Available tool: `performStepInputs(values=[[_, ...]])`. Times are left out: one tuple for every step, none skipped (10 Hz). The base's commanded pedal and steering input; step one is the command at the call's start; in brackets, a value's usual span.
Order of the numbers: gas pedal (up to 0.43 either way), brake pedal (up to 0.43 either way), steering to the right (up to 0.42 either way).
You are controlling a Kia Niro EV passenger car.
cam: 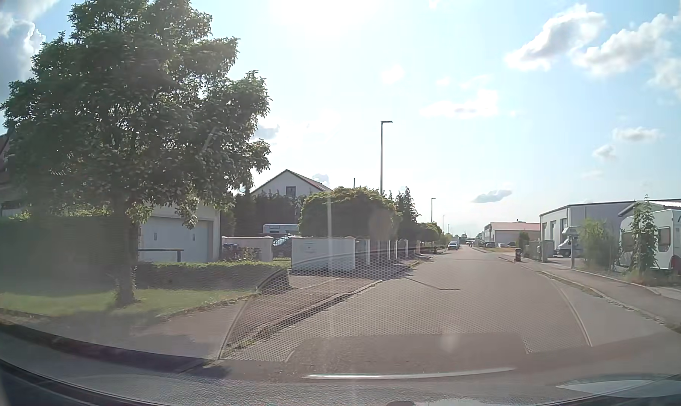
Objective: Follow the waypoints while adhering to traffic rules and regulations
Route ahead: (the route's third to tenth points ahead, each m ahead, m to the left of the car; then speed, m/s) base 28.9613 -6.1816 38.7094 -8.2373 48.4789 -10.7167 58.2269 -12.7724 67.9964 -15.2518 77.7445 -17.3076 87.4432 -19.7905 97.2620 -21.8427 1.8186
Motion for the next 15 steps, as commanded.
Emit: performStepInputs(values=[[0.0, 0.177, 0.32], [0.0, 0.183, 0.3], [0.0, 0.189, 0.276], [0.0, 0.22, 0.245], [0.0, 0.232, 0.198], [0.0, 0.238, 0.157], [0.0, 0.232, 0.12], [0.0, 0.22, 0.084], [0.0, 0.183, 0.065], [0.0, 0.146, 0.066], [0.0, 0.122, 0.078], [0.0, 0.128, 0.077], [0.0, 0.152, 0.064], [0.0, 0.165, 0.052], [0.0, 0.171, 0.049]])
